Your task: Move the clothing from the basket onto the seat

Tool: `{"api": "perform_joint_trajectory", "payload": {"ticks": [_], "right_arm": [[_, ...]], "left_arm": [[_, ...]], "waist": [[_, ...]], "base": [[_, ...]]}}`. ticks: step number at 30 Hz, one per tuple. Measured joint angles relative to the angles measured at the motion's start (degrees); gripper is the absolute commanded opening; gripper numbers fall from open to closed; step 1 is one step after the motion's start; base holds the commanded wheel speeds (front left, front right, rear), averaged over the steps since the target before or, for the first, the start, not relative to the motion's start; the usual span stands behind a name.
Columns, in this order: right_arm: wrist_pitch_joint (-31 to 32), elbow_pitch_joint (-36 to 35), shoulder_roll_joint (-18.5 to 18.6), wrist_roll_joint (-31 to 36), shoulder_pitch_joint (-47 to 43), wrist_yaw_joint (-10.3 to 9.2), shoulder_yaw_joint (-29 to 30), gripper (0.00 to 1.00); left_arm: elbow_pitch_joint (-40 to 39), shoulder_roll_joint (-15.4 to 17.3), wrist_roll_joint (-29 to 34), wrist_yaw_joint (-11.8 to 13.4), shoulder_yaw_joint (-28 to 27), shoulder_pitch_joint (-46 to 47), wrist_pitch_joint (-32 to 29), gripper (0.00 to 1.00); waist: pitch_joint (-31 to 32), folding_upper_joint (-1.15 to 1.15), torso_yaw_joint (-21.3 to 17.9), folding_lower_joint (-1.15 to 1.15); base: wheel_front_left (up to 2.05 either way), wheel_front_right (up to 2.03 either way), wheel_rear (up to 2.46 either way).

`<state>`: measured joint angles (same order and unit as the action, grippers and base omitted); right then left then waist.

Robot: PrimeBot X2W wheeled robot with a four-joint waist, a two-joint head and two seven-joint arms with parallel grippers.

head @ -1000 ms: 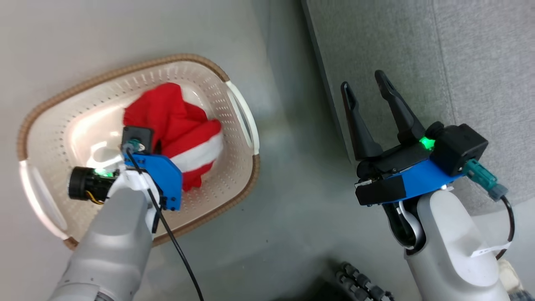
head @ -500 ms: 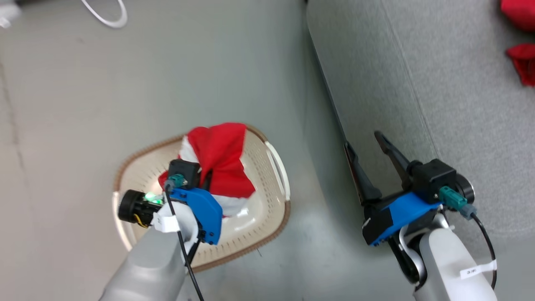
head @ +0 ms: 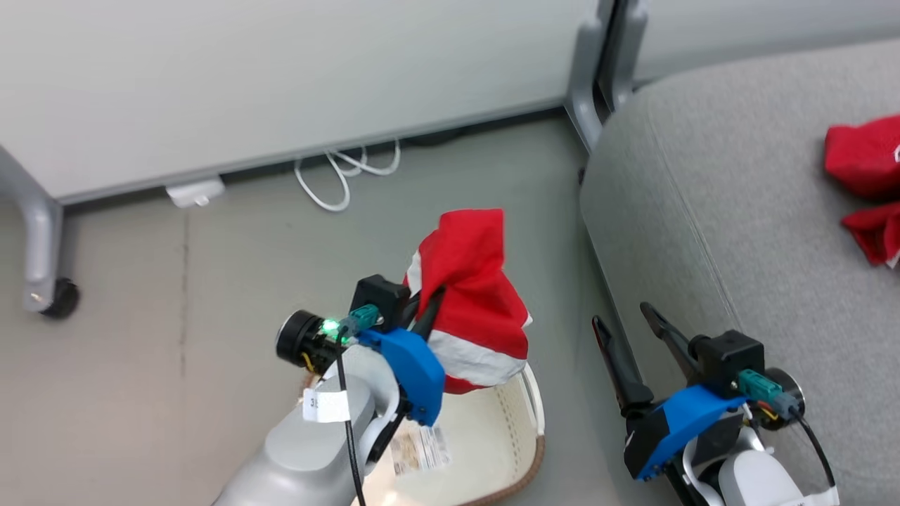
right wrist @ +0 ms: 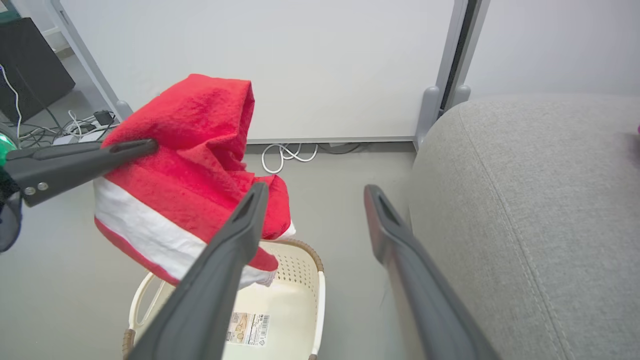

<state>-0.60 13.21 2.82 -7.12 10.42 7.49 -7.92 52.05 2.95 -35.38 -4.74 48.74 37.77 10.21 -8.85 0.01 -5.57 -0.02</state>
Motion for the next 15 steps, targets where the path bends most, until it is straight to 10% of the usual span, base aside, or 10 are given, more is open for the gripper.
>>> {"api": "perform_joint_trajectory", "payload": {"ticks": [15], "right_arm": [[2.14, -2.33, 0.01, -1.1, -4.25, 0.0, -0.1, 1.0]], "left_arm": [[-7.43, -0.07, -5.33, 0.93, 7.67, 6.58, 1.99, 0.0]], "waist": [[8.75, 0.0, 4.29, 0.01]], "base": [[0.0, 0.0, 0.0]]}}
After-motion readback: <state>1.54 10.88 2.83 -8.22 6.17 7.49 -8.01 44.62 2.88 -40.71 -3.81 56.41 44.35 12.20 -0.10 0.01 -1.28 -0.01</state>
